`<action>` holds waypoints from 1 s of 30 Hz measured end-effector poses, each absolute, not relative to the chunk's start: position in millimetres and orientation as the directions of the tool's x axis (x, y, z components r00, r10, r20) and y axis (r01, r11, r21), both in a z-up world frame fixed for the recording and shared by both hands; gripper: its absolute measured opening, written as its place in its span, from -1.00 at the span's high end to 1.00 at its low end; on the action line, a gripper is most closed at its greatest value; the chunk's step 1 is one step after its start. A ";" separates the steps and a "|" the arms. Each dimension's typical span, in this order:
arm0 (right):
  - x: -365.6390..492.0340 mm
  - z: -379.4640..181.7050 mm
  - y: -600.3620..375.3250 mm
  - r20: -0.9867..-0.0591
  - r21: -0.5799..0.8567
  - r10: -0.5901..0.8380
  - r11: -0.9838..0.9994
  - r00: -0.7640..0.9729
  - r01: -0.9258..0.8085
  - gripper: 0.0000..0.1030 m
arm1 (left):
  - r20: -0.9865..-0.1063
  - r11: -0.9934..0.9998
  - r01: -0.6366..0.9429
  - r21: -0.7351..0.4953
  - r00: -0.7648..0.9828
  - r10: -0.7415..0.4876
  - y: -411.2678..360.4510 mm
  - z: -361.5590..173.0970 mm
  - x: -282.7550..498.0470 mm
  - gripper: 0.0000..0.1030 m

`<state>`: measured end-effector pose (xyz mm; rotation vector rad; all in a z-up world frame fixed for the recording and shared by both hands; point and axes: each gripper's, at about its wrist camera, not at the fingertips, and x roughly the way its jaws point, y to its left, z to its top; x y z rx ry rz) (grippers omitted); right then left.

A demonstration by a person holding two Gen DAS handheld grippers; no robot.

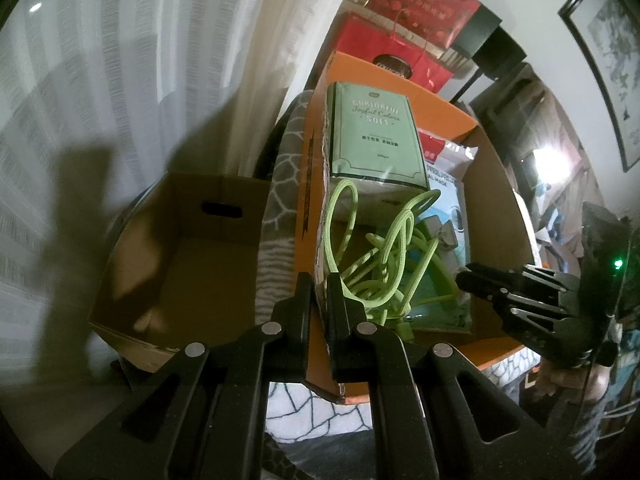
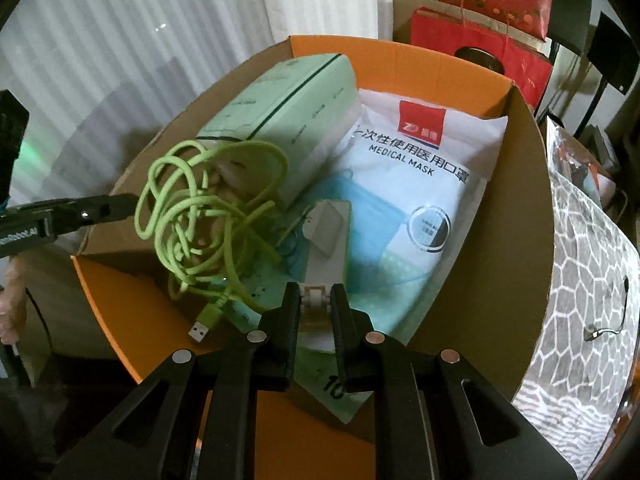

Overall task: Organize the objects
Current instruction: 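Lower the charger onto the medical mask bag and open the right tool, then withdraw the right tool and move it over the black USB cable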

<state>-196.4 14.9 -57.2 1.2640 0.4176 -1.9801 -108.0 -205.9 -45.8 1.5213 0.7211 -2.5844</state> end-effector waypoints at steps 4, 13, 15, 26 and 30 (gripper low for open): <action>-195.5 -57.0 13.4 -0.880 0.100 -0.402 -0.677 -0.253 0.730 0.71 | -0.839 -0.890 0.278 -0.363 -0.512 0.182 -205.4 -45.7 -107.8 0.88; -185.6 -50.9 14.7 -0.864 0.048 -0.394 -0.684 -0.314 0.728 0.45 | -0.840 -0.889 0.281 -0.360 -0.512 0.178 -204.8 -45.6 -107.7 0.88; -182.0 -47.4 16.6 -0.856 0.038 -0.398 -0.686 -0.331 0.727 0.38 | -0.840 -0.889 0.282 -0.360 -0.512 0.178 -204.8 -45.7 -107.9 0.88; -161.8 -28.3 26.8 -0.806 -0.023 -0.410 -0.698 -0.426 0.715 -0.27 | -0.840 -0.888 0.284 -0.361 -0.512 0.178 -206.0 -47.0 -107.6 0.88; -159.6 -23.9 33.6 -0.797 -0.024 -0.414 -0.706 -0.440 0.708 -0.45 | -0.841 -0.887 0.288 -0.360 -0.512 0.175 -205.6 -47.0 -107.7 0.88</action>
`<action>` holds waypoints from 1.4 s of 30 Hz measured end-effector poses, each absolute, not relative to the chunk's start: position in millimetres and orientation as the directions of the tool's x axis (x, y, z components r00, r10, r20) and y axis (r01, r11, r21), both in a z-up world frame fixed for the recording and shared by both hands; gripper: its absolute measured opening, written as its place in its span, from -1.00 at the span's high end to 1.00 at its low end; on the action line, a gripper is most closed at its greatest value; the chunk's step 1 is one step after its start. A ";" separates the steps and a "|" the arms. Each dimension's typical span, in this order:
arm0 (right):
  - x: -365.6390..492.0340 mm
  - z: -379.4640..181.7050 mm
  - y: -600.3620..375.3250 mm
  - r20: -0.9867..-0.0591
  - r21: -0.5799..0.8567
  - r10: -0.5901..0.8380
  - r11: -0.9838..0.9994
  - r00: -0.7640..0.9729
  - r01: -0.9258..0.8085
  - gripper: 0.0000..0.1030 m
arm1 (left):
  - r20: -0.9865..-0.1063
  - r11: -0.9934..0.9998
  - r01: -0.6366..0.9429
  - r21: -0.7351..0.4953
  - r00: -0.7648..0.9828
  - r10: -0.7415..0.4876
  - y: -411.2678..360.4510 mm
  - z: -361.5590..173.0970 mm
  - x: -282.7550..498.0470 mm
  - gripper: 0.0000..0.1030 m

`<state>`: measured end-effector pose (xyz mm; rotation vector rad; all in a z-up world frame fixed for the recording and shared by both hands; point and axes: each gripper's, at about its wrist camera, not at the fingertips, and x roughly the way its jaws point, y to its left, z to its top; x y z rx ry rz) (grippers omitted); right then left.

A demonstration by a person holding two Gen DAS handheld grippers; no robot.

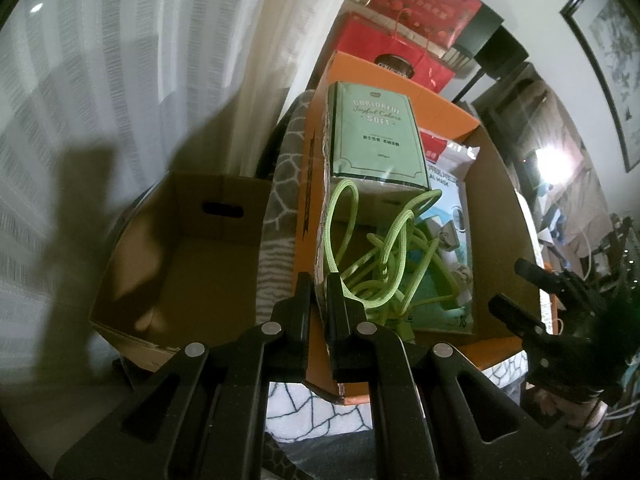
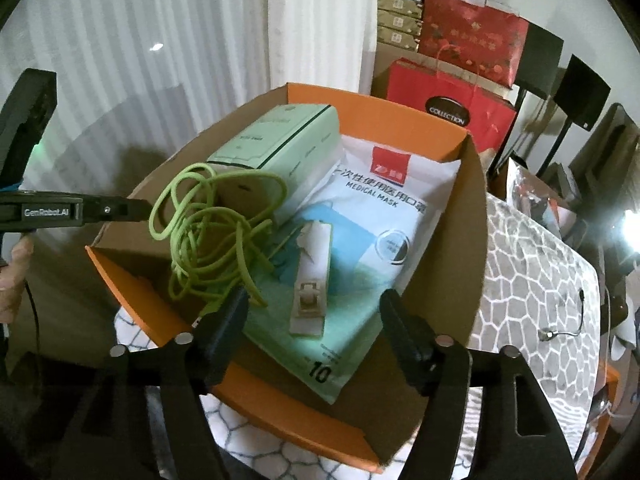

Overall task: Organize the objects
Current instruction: 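Withdraw the right tool and move it over the black USB cable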

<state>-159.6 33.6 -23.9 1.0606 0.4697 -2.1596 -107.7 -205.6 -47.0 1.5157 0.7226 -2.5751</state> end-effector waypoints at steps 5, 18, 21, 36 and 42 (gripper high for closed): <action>-162.5 -19.0 46.7 -0.789 -0.029 -0.402 -0.729 -0.464 0.683 -0.65 | -0.843 -0.888 0.291 -0.355 -0.510 0.169 -206.1 -47.7 -107.4 0.88; -193.0 -7.4 111.4 -0.776 0.004 -0.356 -0.828 -0.521 0.560 -0.65 | -0.844 -0.889 0.294 -0.352 -0.510 0.166 -204.8 -47.3 -107.7 0.88; -200.6 -4.7 126.5 -0.774 0.009 -0.340 -0.850 -0.534 0.527 -0.66 | -0.845 -0.888 0.296 -0.352 -0.509 0.164 -205.0 -47.5 -107.5 0.88; -255.8 -24.4 219.8 -0.804 0.057 -0.233 -0.946 -0.548 0.319 -0.67 | -0.846 -0.887 0.302 -0.348 -0.508 0.159 -202.3 -46.7 -108.6 0.88; -277.2 -38.2 257.9 -0.825 0.121 -0.232 -0.963 -0.516 0.240 -0.67 | -0.847 -0.888 0.303 -0.346 -0.509 0.157 -202.3 -46.5 -108.4 0.88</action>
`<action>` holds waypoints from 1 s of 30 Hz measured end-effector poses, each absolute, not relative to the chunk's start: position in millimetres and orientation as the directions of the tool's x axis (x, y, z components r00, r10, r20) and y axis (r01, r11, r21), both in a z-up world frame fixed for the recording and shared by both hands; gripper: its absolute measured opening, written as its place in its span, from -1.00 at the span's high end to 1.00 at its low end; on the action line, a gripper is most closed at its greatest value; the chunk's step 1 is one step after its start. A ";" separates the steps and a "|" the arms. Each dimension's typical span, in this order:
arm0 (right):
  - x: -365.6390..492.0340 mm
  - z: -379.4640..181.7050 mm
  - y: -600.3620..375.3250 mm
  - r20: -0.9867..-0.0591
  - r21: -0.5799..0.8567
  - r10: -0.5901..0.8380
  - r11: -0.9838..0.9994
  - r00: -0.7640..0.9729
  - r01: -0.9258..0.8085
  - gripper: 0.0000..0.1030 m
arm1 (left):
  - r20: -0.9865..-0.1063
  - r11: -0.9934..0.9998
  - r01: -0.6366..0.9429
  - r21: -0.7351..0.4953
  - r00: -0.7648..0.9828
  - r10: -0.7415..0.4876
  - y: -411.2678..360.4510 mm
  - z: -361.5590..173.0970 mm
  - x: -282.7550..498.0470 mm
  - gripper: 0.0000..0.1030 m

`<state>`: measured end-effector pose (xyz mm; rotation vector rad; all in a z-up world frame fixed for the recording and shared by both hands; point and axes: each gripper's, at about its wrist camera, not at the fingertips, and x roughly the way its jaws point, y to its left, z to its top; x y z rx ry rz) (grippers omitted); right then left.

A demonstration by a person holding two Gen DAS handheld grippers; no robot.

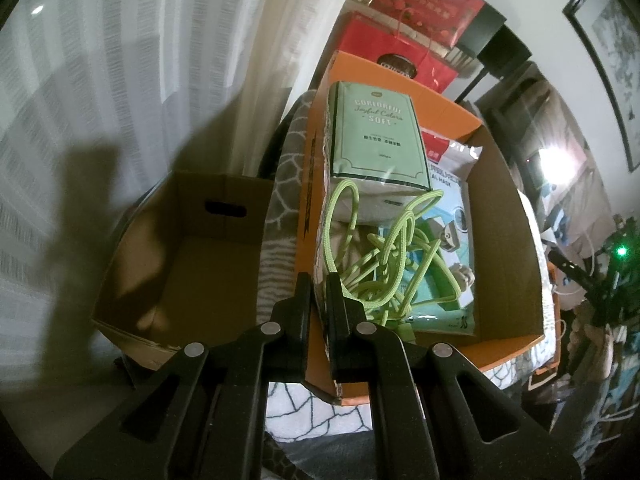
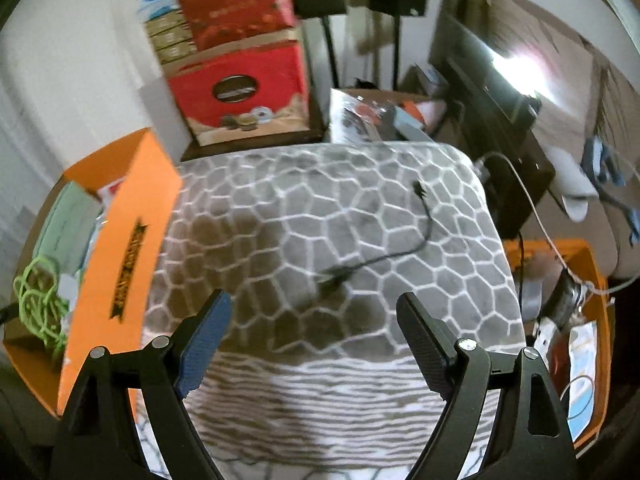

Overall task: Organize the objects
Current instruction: 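Withdraw the right tool and move it over the black USB cable, then grasp the black USB cable near its plug with the right tool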

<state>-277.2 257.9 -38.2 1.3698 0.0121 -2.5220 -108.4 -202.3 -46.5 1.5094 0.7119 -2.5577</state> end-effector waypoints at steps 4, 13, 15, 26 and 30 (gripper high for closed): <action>-287.4 -47.8 269.8 -0.835 0.178 -0.261 -0.961 -0.485 0.210 -0.61 | -0.847 -0.887 0.304 -0.347 -0.509 0.156 -202.2 -46.5 -108.5 0.88; -305.1 -66.3 269.9 -0.839 0.293 -0.329 -0.944 -0.432 0.150 -0.25 | -0.847 -0.888 0.304 -0.346 -0.508 0.156 -202.6 -46.3 -108.4 0.88; -310.6 -69.5 269.7 -0.839 0.311 -0.336 -0.942 -0.428 0.130 -0.16 | -0.847 -0.887 0.303 -0.347 -0.508 0.158 -202.9 -46.3 -108.2 0.88; -327.3 -85.5 262.4 -0.849 0.319 -0.305 -0.947 -0.431 0.041 0.31 | -0.843 -0.883 0.304 -0.357 -0.512 0.164 -204.7 -46.6 -108.4 0.88; -327.1 -88.4 267.1 -0.846 0.312 -0.295 -0.949 -0.444 0.037 0.50 | -0.843 -0.882 0.305 -0.359 -0.512 0.166 -203.9 -46.2 -108.2 0.88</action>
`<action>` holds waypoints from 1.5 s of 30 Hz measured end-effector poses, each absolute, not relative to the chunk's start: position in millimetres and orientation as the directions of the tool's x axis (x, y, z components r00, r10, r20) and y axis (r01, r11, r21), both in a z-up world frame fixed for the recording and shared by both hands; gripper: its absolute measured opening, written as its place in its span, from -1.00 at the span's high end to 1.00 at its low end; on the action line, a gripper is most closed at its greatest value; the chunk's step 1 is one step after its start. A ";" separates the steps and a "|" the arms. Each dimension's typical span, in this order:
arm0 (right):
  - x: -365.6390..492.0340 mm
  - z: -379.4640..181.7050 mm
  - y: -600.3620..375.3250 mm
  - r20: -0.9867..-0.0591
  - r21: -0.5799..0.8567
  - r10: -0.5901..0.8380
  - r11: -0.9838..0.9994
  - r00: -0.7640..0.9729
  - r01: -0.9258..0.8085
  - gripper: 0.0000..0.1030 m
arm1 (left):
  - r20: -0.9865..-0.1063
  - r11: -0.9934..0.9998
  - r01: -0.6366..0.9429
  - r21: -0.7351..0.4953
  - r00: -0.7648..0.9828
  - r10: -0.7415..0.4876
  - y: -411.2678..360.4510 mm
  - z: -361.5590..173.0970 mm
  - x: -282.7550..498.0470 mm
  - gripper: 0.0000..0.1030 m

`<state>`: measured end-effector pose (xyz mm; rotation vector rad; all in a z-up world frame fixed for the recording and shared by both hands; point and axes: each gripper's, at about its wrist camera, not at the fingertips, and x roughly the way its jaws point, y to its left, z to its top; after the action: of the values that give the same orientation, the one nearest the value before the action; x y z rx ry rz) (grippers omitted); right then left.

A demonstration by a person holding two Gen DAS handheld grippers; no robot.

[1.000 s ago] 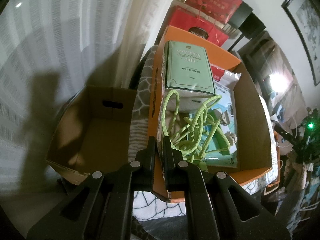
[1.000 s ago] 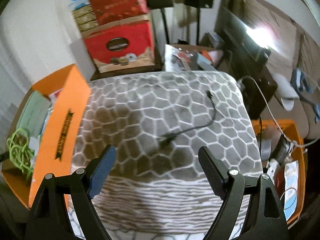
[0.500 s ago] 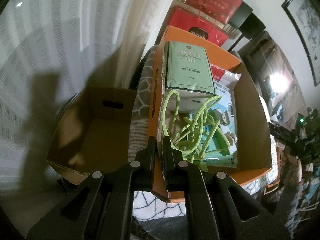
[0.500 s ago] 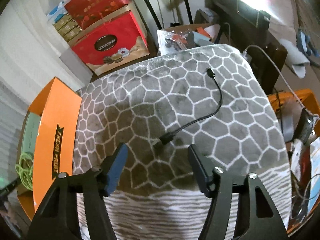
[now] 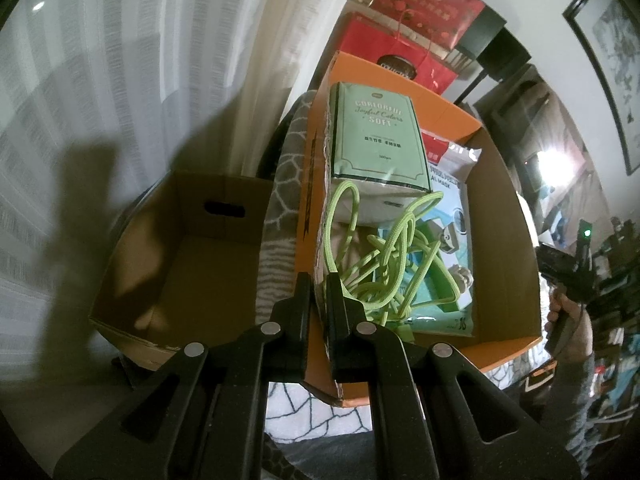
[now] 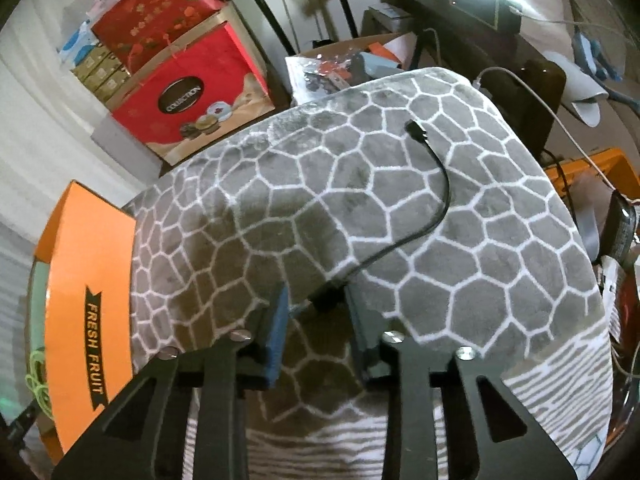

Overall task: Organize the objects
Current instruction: 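Grasp the black USB cable near its plug with the right tool, then lift the black cable and carry it toward the orange box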

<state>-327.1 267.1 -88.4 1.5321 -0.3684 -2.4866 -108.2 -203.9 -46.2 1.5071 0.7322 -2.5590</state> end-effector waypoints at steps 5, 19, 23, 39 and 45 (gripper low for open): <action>-323.0 -86.1 278.7 -0.841 0.307 -0.290 -0.951 -0.457 0.038 0.73 | -0.842 -0.882 0.306 -0.359 -0.513 0.165 -203.2 -46.4 -108.3 0.88; -317.0 -83.2 314.9 -0.860 0.255 -0.235 -0.967 -0.454 0.016 0.68 | -0.843 -0.882 0.308 -0.358 -0.512 0.163 -203.7 -46.4 -108.3 0.88; -322.4 -85.7 317.6 -0.862 0.262 -0.236 -0.965 -0.449 0.005 0.58 | -0.843 -0.881 0.309 -0.359 -0.513 0.163 -203.5 -46.5 -108.3 0.88; -335.0 -88.8 291.8 -0.874 0.159 -0.169 -0.985 -0.457 0.059 0.77 | -0.843 -0.880 0.312 -0.359 -0.513 0.162 -204.0 -47.5 -109.1 0.88; -326.9 -81.8 294.9 -0.854 0.174 -0.187 -0.982 -0.486 0.071 0.87 | -0.842 -0.879 0.313 -0.360 -0.514 0.162 -204.3 -47.4 -108.8 0.88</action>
<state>-326.9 294.9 -81.8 1.5035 -0.1726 -2.5806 -108.8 -204.3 -47.4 1.4993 0.7388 -2.5524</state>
